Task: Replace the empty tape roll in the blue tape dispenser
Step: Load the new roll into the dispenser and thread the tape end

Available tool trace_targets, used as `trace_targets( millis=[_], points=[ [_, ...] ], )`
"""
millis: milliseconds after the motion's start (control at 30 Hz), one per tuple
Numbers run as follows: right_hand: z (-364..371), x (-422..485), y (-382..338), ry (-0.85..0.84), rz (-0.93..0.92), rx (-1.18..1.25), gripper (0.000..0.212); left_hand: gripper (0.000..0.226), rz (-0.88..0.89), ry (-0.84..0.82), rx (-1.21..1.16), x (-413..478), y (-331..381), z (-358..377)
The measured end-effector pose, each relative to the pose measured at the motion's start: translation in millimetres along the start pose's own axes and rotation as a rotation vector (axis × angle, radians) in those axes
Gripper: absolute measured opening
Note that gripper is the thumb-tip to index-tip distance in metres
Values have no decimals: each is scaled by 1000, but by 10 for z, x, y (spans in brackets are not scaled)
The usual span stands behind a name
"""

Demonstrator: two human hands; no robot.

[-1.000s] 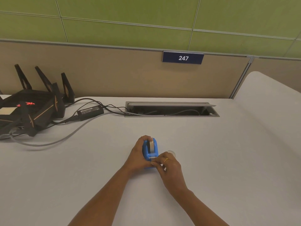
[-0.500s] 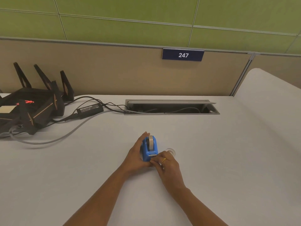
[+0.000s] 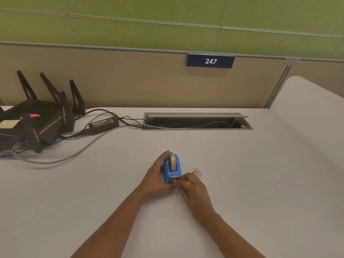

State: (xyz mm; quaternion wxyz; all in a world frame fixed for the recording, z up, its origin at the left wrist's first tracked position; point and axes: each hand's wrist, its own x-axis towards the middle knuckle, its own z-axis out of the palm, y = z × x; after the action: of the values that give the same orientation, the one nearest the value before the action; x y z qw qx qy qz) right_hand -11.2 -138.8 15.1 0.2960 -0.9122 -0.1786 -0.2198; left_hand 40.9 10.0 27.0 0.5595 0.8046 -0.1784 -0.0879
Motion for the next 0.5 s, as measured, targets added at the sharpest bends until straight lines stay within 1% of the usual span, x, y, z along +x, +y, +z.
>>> trace_targets(
  millis=[167,300,500],
  points=[
    [1,-17,18,-4,-63,-84,23,100,-3,-51,-4,-1,6,-24],
    [17,-20,26,6,-87,-102,23,104,-25,-78,-18,12,3,-42],
    [26,-22,54,21,-95,-123,21,99,-59,-73,-100,29,-37,-43]
  ],
)
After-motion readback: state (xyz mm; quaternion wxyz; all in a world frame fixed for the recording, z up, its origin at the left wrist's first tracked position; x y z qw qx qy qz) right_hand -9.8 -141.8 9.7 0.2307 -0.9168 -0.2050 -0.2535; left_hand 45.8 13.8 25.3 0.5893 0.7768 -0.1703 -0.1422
